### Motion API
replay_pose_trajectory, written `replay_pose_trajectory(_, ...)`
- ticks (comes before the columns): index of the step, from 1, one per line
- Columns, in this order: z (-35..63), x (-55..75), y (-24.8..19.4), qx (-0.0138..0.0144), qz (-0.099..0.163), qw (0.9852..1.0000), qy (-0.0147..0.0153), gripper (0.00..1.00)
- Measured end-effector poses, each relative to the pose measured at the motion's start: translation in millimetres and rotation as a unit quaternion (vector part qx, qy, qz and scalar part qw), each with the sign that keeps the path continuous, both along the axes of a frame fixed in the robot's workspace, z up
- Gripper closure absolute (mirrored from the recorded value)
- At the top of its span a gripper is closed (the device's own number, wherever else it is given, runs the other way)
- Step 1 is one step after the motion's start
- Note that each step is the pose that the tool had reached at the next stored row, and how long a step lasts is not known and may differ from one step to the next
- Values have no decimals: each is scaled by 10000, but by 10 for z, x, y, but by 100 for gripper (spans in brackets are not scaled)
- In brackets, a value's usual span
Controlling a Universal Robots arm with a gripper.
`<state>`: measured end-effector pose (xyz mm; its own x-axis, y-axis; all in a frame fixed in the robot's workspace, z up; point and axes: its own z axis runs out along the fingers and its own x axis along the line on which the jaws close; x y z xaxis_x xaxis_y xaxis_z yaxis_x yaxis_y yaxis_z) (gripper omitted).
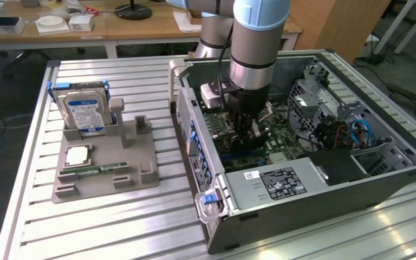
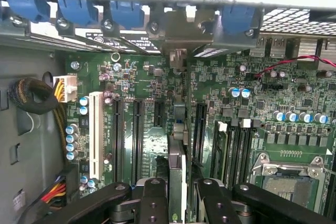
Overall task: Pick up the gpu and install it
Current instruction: 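Insert the gpu into the slot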
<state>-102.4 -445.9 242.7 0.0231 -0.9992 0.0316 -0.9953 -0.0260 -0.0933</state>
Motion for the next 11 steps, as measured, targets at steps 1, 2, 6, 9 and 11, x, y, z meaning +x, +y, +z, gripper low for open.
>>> replay_pose_trajectory(1, 4, 0, 0, -1, 0, 10000, 0, 74)
replay_pose_trajectory(2, 13, 0, 0, 0, 0, 10000, 0, 74)
replay_pose_trajectory(6, 33, 0, -1, 1, 0, 10000, -1, 74)
replay_pose_trajectory(9, 34, 0, -8, 0, 0, 10000, 0, 74)
replay_pose_trajectory(11, 34, 0, -11, 0, 0, 10000, 0, 74)
